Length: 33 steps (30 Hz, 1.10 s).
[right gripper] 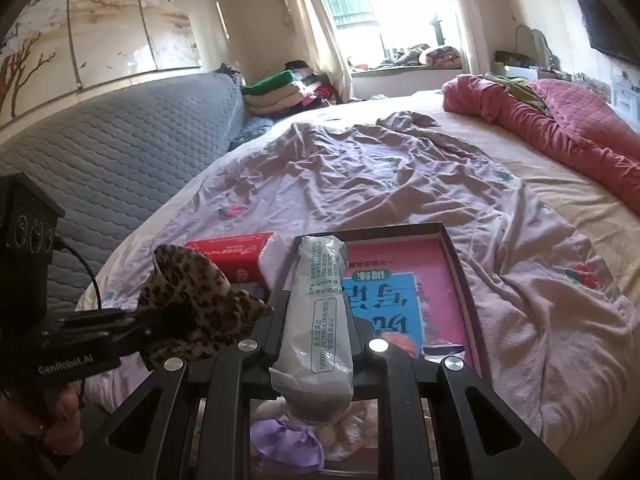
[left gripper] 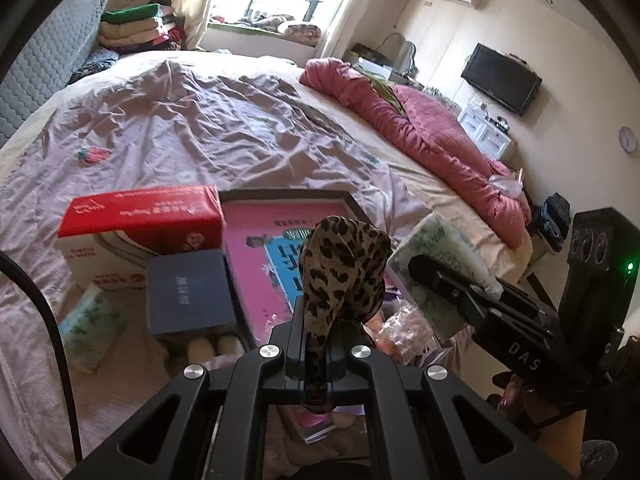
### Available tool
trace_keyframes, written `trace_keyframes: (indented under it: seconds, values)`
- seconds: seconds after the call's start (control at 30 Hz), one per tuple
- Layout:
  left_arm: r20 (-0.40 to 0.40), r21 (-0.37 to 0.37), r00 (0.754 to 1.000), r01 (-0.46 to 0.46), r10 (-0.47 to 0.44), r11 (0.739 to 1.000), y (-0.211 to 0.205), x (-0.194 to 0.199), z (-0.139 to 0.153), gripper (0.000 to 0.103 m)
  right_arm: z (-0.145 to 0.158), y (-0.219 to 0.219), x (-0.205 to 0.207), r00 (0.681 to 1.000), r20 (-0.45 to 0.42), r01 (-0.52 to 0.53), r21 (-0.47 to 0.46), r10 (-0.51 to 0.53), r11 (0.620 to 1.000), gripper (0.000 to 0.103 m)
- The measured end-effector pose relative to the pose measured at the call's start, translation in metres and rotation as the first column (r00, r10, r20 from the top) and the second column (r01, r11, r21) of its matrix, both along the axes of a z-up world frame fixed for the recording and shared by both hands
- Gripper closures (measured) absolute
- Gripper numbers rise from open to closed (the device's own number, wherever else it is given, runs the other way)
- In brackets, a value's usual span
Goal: Organize soft objects
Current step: 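Lift the leopard pouch with the left gripper while the right carries the tissue pack over the tray, then lower the tissue pack into the tray with the right gripper while the left brings the pouch over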
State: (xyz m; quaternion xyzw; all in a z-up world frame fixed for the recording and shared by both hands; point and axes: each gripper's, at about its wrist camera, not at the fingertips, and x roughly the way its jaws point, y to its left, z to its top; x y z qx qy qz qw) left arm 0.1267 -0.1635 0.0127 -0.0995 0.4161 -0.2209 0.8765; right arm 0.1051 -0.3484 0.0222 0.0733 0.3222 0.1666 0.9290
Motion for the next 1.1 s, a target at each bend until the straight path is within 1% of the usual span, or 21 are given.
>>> trace_keyframes:
  seconds: [0.23,0.37,0.43,0.47,0.57,0.63,0.77,0.87,1.0,1.1]
  values:
    - [-0.022,0.031,1.0,0.018,-0.017,0.999,-0.011,0.002,-0.016,0.098,-0.016,-0.008,0.002,0.999,-0.026,0.02,0.01,-0.019,1.0,0.082]
    - [-0.013,0.054,1.0,0.001,0.0,0.999,-0.013,0.003,-0.021,0.098,-0.022,-0.009,0.005,0.999,-0.038,0.022,0.004,-0.022,1.0,0.082]
    - [-0.009,0.047,1.0,-0.005,0.005,0.999,-0.013,0.006,-0.022,0.098,-0.024,-0.009,0.006,0.999,-0.039,0.027,0.004,-0.027,1.0,0.081]
    - [0.0,0.05,1.0,-0.013,0.013,0.999,-0.013,0.007,-0.022,0.098,-0.025,-0.01,0.007,0.999,-0.039,0.03,0.003,-0.03,1.0,0.081]
    - [0.041,0.091,0.999,-0.035,0.031,0.995,-0.014,0.01,-0.021,0.098,-0.028,-0.012,0.009,0.998,-0.042,0.038,0.002,-0.037,0.999,0.081]
    - [0.048,0.103,0.998,-0.041,0.036,0.994,-0.014,0.012,-0.023,0.098,-0.031,-0.012,0.01,0.998,-0.048,0.041,-0.004,-0.041,0.999,0.081]
    - [0.011,0.123,1.0,-0.005,0.003,0.992,-0.022,0.015,-0.036,0.098,-0.037,-0.01,0.015,0.997,-0.067,0.039,-0.002,-0.039,0.999,0.08]
    - [-0.032,0.109,0.999,0.038,-0.035,0.993,-0.028,0.015,-0.045,0.098,-0.043,-0.007,0.02,0.996,-0.079,0.038,-0.004,-0.038,0.999,0.08]
    - [-0.037,0.124,0.998,0.063,-0.058,0.99,-0.031,0.012,-0.049,0.098,-0.053,-0.003,0.026,0.993,-0.107,0.04,-0.021,-0.042,0.999,0.08]
    - [-0.057,0.106,0.996,0.073,-0.067,0.992,-0.03,0.012,-0.052,0.098,-0.061,0.0,0.029,0.991,-0.125,0.04,-0.028,-0.043,0.999,0.08]
